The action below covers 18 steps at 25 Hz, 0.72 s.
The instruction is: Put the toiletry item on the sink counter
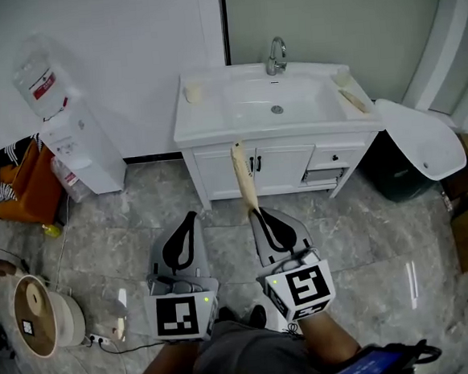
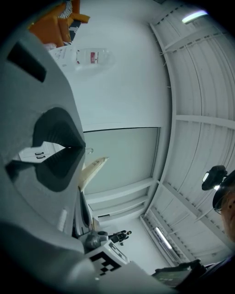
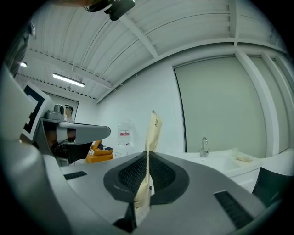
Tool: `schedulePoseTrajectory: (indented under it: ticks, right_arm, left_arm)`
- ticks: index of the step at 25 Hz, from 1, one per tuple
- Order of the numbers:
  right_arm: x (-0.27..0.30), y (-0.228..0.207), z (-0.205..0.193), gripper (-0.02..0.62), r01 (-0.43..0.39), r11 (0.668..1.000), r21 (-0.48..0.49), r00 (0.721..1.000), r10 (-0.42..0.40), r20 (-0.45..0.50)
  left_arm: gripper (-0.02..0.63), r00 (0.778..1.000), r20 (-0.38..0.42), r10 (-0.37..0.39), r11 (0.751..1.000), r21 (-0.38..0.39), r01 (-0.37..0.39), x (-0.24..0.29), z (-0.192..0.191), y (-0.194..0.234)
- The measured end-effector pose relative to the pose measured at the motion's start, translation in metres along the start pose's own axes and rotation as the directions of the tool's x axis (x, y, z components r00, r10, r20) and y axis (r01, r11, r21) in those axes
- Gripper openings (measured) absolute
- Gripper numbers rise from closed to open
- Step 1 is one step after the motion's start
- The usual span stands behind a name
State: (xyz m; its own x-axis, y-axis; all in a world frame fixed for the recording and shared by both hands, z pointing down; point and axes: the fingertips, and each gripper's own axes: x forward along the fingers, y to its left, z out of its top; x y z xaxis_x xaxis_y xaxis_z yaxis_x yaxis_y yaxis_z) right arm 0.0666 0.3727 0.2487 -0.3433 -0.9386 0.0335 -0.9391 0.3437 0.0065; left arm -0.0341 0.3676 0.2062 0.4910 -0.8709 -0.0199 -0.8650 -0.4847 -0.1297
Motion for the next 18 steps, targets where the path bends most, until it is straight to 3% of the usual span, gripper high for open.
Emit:
schedulePoseTrajectory:
  ticks: [7,18]
  right_arm:
    - [0.008,-0.024,-0.012,0.018,0.017,0.999,0.040,0.998,-0.015,-0.054]
    - [0.073,-0.027,-0.022,0.018,-0.009,0.999,0.032,0.998,0.011,-0.059]
  left_arm:
    - [0.012,0.999,-0.042,0.017,1.000,0.007,-0.016,0.014,-0.011,-0.003]
    - [0.012,0.997,-0.066,0.045,0.999,-0.027,-0.047,0.060,-0.036,0.050]
